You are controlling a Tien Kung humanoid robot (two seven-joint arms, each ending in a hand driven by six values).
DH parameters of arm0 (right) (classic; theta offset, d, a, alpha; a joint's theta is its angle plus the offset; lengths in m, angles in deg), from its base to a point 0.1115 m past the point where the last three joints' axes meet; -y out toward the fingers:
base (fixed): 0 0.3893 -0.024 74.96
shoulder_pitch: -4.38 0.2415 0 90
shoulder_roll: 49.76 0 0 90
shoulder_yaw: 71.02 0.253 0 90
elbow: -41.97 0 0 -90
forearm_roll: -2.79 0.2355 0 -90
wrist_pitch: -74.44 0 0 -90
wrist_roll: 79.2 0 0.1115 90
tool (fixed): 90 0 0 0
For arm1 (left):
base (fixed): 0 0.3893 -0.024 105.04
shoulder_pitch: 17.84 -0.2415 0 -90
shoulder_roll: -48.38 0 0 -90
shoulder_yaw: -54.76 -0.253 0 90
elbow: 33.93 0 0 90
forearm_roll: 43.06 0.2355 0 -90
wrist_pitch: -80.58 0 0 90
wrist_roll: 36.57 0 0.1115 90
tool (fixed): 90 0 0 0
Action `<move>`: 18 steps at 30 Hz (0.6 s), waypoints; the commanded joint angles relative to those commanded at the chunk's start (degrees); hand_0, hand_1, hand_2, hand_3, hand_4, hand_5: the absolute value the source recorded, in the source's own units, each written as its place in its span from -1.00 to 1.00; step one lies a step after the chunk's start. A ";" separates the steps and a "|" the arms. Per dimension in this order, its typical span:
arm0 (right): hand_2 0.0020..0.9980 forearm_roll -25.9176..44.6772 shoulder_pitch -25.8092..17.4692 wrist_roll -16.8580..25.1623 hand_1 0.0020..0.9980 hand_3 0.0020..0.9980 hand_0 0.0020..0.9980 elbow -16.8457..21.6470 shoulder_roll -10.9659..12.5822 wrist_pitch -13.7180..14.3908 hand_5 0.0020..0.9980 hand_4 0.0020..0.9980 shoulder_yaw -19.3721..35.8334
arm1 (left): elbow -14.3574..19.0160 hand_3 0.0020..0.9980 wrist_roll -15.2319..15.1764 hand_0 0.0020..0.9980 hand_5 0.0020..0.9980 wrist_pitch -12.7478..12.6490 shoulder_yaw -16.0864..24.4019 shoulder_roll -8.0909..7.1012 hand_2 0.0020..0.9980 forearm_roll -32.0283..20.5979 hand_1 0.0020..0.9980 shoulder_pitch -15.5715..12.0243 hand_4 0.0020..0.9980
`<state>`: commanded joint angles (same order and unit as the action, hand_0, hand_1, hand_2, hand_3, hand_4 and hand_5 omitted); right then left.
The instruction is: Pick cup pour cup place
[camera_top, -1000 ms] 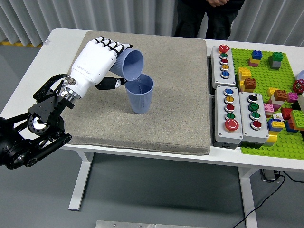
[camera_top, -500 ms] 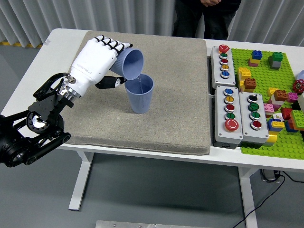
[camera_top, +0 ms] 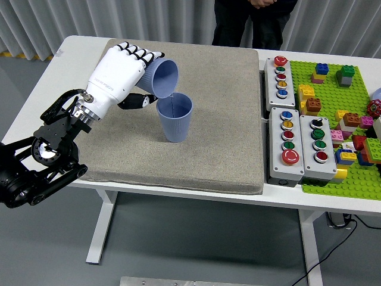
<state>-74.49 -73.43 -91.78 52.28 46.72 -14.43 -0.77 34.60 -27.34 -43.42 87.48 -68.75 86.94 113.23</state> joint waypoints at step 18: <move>0.15 0.16 0.14 -0.01 0.31 0.16 0.38 0.00 -0.06 -0.01 -1.00 -1.00 -0.15 | -0.69 0.09 -0.01 0.18 -0.47 -0.53 -0.27 0.36 0.06 0.00 0.10 -0.22 0.37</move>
<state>-74.34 -73.29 -91.79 52.28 46.66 -14.44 -0.92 33.92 -27.36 -43.95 87.22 -68.39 86.94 113.01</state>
